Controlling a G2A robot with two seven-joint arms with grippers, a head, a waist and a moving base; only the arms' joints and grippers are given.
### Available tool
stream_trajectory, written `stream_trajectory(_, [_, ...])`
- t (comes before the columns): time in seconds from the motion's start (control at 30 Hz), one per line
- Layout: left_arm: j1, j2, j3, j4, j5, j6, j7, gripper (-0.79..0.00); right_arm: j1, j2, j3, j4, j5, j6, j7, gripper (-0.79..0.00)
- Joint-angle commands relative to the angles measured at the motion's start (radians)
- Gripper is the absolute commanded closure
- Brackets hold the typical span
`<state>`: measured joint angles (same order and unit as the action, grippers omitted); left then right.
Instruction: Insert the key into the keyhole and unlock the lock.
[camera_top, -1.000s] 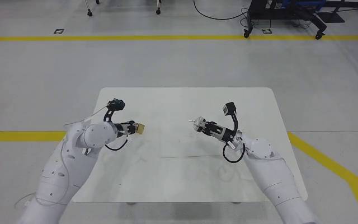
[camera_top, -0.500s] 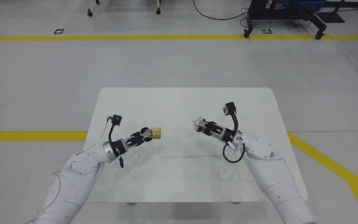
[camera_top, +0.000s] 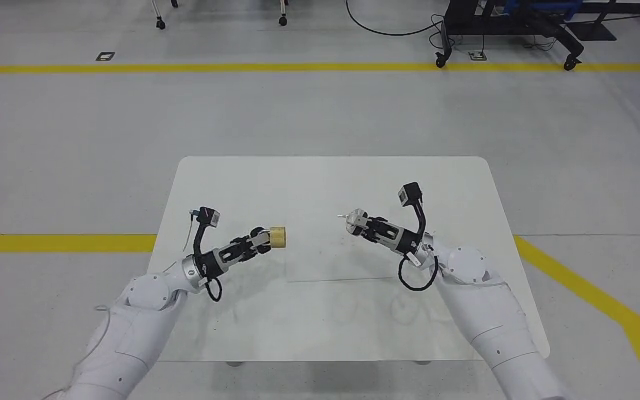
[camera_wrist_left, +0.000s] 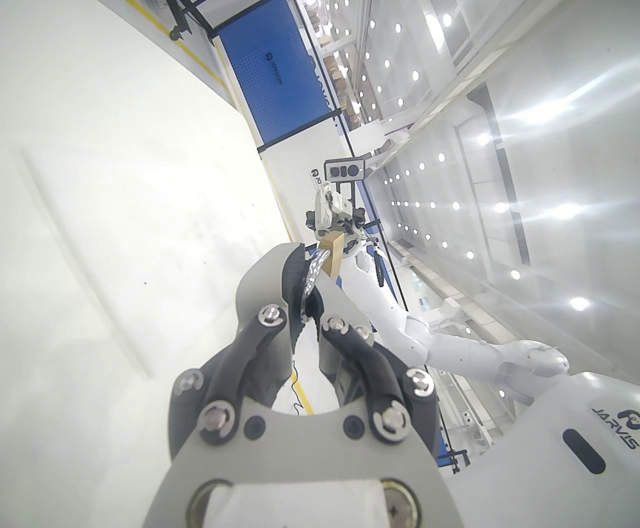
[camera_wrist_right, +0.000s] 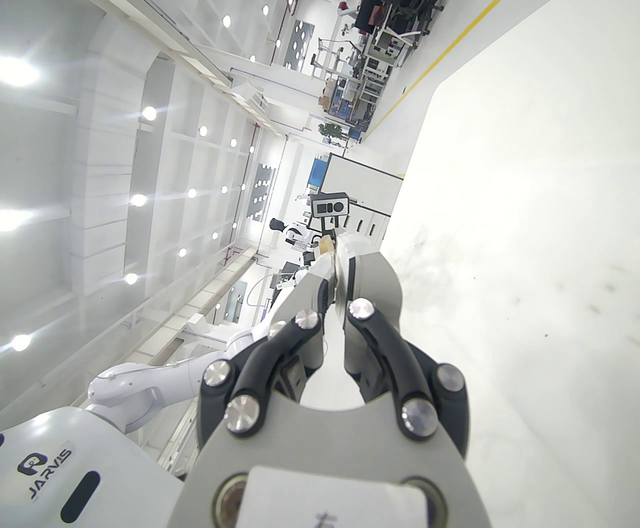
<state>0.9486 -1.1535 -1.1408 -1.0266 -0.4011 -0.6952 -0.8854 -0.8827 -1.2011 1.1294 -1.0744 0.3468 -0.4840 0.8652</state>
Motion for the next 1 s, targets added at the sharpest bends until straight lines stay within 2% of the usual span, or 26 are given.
stream_trajectory(0.0, [0.015,0.0,0.001,-0.024,0.044,0.01,0.044,0.0,-0.008,-0.001,-0.002,-0.011,0.003,0.01,-0.007,0.0])
stream_trajectory(0.2, [0.054,-0.009,0.019,-0.119,0.092,-0.041,0.146,0.0,0.009,-0.025,-0.028,-0.034,0.175,0.109,-0.038,0.0])
stream_trajectory(0.4, [0.063,-0.018,0.052,-0.168,0.134,-0.104,0.158,0.0,0.062,-0.048,-0.072,0.034,0.184,0.114,-0.071,0.0])
stream_trajectory(0.63, [0.037,-0.028,0.086,-0.183,0.16,-0.079,0.16,0.0,0.075,-0.062,-0.1,0.049,0.17,0.1,-0.046,0.0])
stream_trajectory(0.97, [0.012,-0.036,0.1,-0.164,0.208,-0.042,0.19,0.0,0.049,-0.056,-0.081,0.022,0.205,0.099,0.094,0.0])
